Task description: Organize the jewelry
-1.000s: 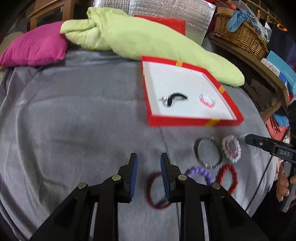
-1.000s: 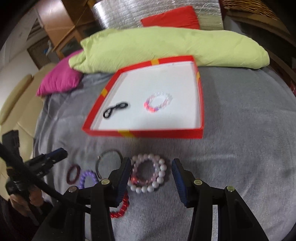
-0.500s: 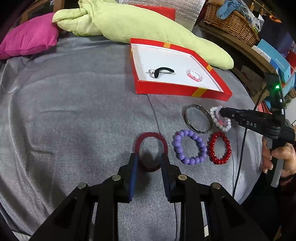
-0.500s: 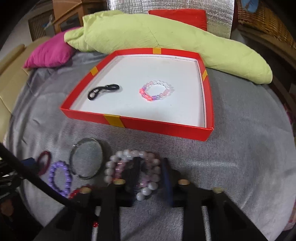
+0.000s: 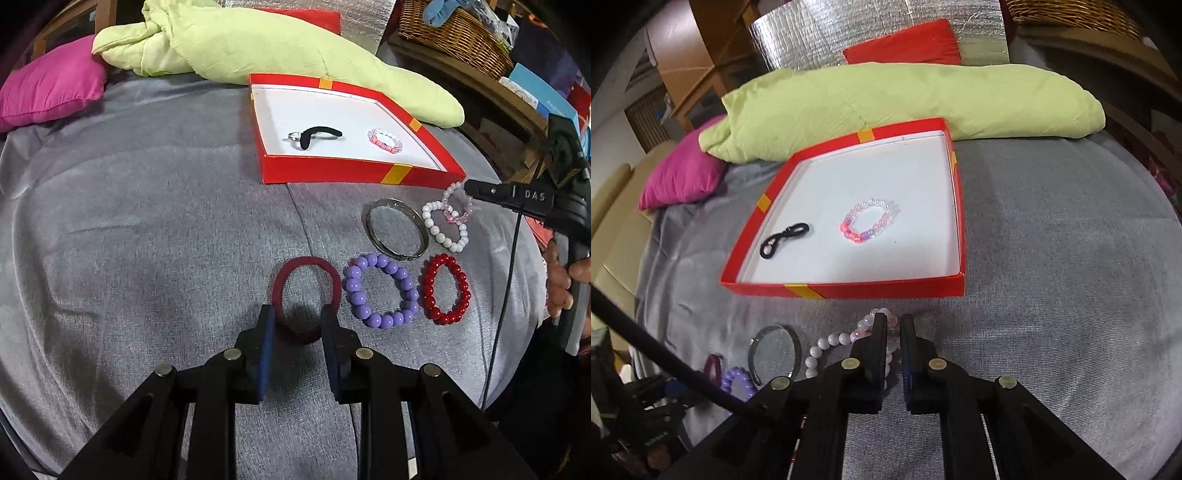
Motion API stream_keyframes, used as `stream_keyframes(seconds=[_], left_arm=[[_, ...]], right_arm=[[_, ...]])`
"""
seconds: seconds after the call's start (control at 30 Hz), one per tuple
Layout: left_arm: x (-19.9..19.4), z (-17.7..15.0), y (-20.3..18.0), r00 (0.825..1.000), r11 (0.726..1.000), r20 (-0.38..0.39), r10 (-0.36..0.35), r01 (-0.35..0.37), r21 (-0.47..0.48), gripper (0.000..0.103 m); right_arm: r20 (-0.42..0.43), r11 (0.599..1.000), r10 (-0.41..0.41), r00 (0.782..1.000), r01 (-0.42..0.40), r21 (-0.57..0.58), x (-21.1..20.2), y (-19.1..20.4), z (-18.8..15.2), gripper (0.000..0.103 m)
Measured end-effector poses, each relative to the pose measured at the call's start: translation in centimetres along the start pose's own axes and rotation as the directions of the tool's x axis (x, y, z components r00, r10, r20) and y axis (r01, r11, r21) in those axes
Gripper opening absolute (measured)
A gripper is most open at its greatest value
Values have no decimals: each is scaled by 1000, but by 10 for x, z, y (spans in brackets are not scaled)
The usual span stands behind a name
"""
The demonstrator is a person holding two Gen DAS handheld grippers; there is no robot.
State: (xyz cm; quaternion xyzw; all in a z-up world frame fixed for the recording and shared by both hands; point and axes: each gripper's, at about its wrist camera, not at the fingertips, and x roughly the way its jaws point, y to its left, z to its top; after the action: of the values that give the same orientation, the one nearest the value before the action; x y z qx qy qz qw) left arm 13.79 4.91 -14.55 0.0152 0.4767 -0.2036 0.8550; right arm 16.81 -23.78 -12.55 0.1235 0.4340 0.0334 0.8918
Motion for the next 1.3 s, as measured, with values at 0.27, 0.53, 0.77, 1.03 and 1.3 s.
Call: stream_keyframes(seconds=[0.27,0.53,0.77,1.03,1.3], left_arm=[[8,7,-3,998,998,25,55,-55,19,11],[13,13,-3,996,997,45,79,-80,22,6],[2,19,1,990,996,114,84,-84,-4,5],[5,16,-1,999,1000,54,-5,5,7,26],[0,3,-1,999,998,43,-23,21,56,48]], right_arm=[[37,998,17,999,-19,65,-13,-16,5,8],[52,995,39,998,-44,94,-20,-23,7,8],[83,988,90,993,-99,121,-31,-26,8,8],[81,987,88,993,-98,128,-31,-28,10,8],[78,988,94,993,-102,115,-30,-24,10,8]])
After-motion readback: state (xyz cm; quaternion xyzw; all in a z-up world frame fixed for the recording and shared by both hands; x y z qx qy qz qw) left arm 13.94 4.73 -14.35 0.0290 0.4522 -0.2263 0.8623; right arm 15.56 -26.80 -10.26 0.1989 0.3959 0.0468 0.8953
